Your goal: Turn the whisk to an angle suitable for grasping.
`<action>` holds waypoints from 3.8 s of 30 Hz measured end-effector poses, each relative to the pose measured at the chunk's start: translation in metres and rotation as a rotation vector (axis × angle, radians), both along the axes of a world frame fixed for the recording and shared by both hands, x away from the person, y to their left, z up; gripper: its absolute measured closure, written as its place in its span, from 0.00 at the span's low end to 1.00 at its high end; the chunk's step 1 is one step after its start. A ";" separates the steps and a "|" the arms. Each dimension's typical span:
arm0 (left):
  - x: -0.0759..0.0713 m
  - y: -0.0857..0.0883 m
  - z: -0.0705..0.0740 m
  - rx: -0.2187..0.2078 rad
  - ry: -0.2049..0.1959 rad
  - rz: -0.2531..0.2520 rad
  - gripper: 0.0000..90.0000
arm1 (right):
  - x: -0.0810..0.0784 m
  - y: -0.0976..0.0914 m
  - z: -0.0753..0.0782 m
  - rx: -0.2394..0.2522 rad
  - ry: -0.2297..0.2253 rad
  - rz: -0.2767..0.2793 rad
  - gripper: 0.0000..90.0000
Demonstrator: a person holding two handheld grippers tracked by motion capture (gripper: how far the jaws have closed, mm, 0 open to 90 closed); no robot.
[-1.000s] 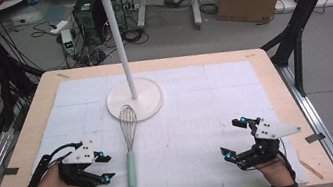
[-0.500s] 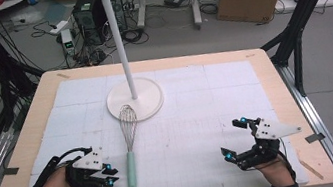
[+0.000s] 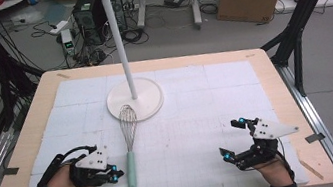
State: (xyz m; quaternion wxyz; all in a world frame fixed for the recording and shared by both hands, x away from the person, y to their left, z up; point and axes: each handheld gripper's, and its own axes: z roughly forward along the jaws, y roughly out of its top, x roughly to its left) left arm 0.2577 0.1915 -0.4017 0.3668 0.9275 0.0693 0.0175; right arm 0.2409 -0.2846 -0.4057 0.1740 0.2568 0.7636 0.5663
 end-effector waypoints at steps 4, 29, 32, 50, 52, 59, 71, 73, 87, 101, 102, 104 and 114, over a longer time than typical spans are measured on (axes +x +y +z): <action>0.009 -0.008 0.006 0.003 -0.027 0.017 1.00 | 0.000 0.001 0.000 -0.003 0.000 0.004 0.01; 0.046 -0.056 0.003 0.078 -0.078 -0.031 1.00 | 0.003 0.004 -0.005 -0.008 0.005 0.021 0.01; 0.048 -0.056 0.001 0.091 -0.071 -0.027 1.00 | 0.003 0.004 -0.005 -0.008 0.013 0.019 0.01; 0.051 -0.051 -0.004 0.146 -0.049 -0.003 1.00 | 0.001 0.002 -0.005 -0.007 0.008 0.014 0.01; 0.051 -0.050 -0.004 0.145 -0.049 -0.002 1.00 | 0.001 0.001 -0.005 -0.008 0.008 0.016 0.01; 0.049 -0.038 -0.008 0.155 -0.037 0.024 1.00 | 0.002 0.000 -0.005 -0.006 0.004 0.012 0.01; 0.043 -0.015 -0.004 0.158 -0.036 0.043 1.00 | 0.002 0.003 -0.005 -0.009 0.008 0.017 0.01; 0.041 -0.010 -0.003 0.158 -0.037 0.051 1.00 | 0.002 0.003 -0.005 -0.009 0.007 0.017 0.01; 0.038 0.006 0.001 0.145 -0.045 0.065 1.00 | 0.003 0.004 -0.006 -0.012 0.012 0.018 0.01; 0.031 0.021 0.010 0.126 -0.056 0.048 0.94 | 0.004 0.004 -0.007 -0.017 0.010 0.020 0.01; 0.030 0.021 0.010 0.124 -0.060 0.044 0.91 | 0.004 0.004 -0.007 -0.017 0.009 0.020 0.01; 0.028 0.023 0.011 0.122 -0.062 0.022 0.87 | 0.004 0.005 -0.007 -0.016 0.011 0.018 0.01; 0.024 0.020 0.014 0.115 -0.050 -0.016 0.50 | 0.004 0.005 -0.007 -0.016 0.013 0.021 0.01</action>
